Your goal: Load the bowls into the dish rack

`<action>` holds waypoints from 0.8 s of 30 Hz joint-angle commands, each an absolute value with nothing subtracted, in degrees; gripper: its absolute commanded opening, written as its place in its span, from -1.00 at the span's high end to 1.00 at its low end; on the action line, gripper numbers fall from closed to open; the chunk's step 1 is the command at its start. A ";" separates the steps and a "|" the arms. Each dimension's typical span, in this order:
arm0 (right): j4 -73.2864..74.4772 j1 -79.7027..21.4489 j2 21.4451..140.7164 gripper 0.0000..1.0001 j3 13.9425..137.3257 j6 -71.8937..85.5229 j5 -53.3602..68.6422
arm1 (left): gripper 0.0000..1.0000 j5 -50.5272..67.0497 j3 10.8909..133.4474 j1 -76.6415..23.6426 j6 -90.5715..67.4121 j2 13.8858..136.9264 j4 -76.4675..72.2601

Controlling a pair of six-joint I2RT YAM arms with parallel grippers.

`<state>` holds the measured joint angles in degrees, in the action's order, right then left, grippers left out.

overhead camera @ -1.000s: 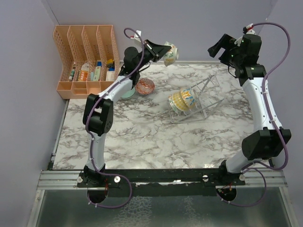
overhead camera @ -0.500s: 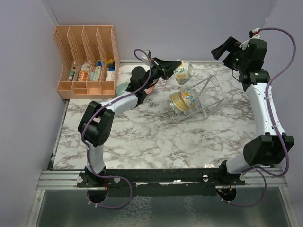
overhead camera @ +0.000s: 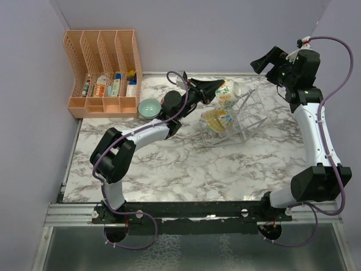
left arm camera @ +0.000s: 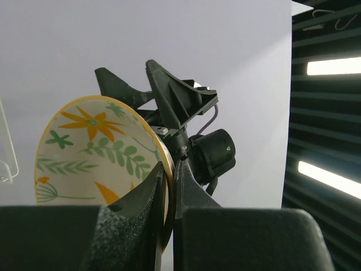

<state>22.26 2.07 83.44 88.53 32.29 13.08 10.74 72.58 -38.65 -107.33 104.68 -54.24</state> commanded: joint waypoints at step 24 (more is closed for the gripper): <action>18.36 6.76 84.72 -0.95 89.78 35.03 19.46 | 1.00 -2.18 73.96 -43.68 -113.06 111.50 -51.79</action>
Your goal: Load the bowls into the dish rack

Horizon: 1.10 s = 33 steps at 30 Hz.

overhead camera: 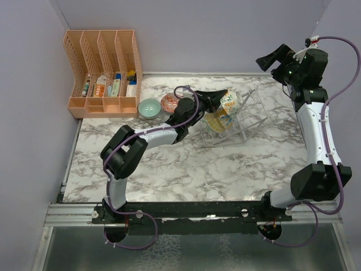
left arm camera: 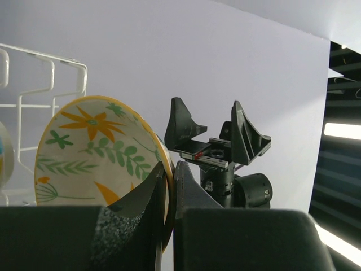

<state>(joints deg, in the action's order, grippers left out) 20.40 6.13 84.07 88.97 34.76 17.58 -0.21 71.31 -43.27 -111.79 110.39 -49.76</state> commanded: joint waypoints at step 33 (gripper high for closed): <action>18.26 6.86 86.75 -0.97 90.26 34.21 20.94 | 0.93 5.09 81.17 -43.74 -106.61 116.67 -43.31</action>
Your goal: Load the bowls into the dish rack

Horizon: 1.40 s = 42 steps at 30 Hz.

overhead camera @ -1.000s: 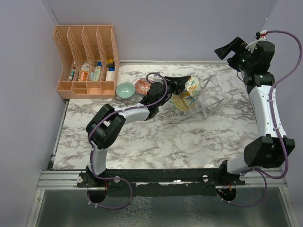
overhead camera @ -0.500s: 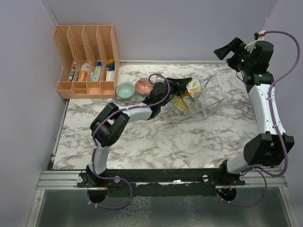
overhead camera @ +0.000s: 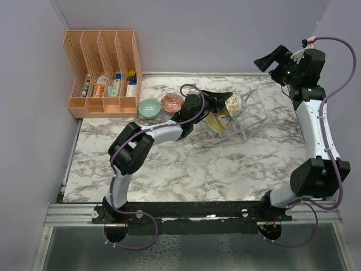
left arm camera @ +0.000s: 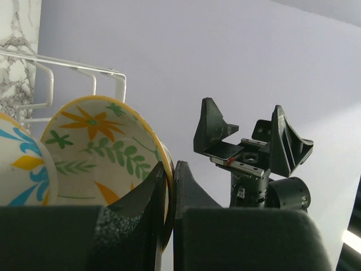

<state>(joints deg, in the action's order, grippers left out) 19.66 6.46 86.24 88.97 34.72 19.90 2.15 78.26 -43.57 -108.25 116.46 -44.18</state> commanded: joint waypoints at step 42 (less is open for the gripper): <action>18.02 6.86 88.61 -0.98 90.43 34.02 21.70 | 0.16 10.35 89.57 -41.79 -97.67 119.13 -25.80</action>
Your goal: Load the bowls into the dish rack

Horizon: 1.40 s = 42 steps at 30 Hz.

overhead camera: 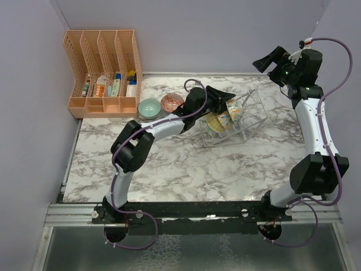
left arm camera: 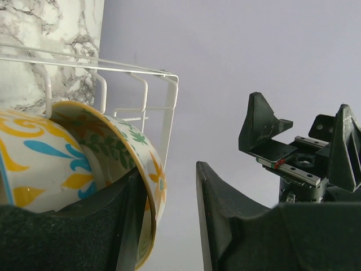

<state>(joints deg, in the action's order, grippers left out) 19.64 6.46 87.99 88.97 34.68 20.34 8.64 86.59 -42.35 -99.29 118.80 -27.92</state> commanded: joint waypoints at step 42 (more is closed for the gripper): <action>17.49 6.86 88.73 -0.97 90.26 34.54 22.32 | -0.61 16.41 102.98 -39.22 -74.89 118.49 6.92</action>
<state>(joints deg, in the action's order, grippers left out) 19.40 6.48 88.75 88.97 34.70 21.06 16.05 100.75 -39.70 -80.20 119.31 -0.95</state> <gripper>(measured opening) 0.987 0.798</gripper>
